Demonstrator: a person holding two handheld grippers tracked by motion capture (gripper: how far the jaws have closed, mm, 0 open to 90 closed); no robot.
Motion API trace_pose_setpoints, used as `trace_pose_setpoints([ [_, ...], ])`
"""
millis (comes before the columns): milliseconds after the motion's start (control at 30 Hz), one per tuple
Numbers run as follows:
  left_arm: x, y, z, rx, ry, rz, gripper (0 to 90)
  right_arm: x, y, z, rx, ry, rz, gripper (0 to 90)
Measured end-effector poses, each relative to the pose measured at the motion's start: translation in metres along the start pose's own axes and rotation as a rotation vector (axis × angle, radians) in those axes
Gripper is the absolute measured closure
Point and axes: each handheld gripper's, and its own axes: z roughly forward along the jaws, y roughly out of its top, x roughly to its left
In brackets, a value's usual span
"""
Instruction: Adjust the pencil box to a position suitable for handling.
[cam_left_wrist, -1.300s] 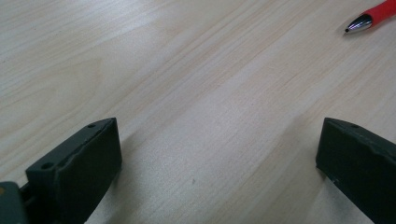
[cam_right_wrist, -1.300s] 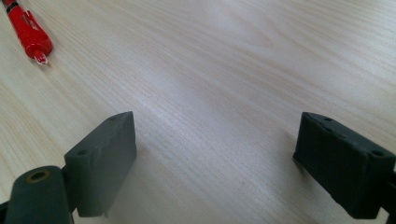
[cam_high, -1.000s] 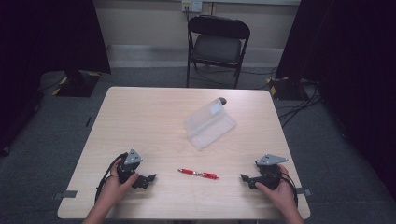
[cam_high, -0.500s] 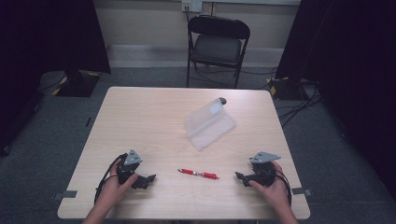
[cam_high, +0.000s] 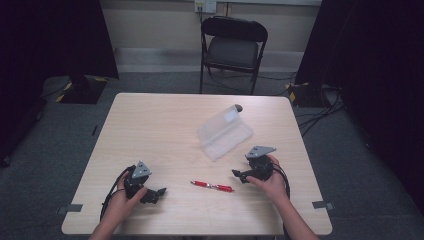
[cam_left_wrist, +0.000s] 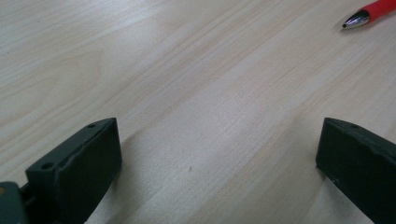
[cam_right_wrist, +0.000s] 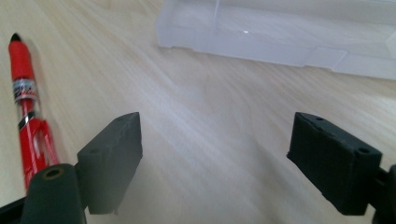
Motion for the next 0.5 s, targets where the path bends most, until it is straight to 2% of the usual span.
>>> trace_pose_setpoints([
  [167,0.0,0.0,0.0,0.0,0.0,0.0,0.0,-0.004,0.009,0.011,0.002,0.008,0.01,16.7],
  [233,0.0,0.0,0.0,0.0,0.0,0.0,0.0,-0.004,0.013,0.014,-0.013,0.011,-0.001,17.5],
  [500,0.0,0.0,0.0,0.0,0.0,0.0,0.0,0.004,0.03,0.018,-0.052,0.037,0.001,23.1],
])
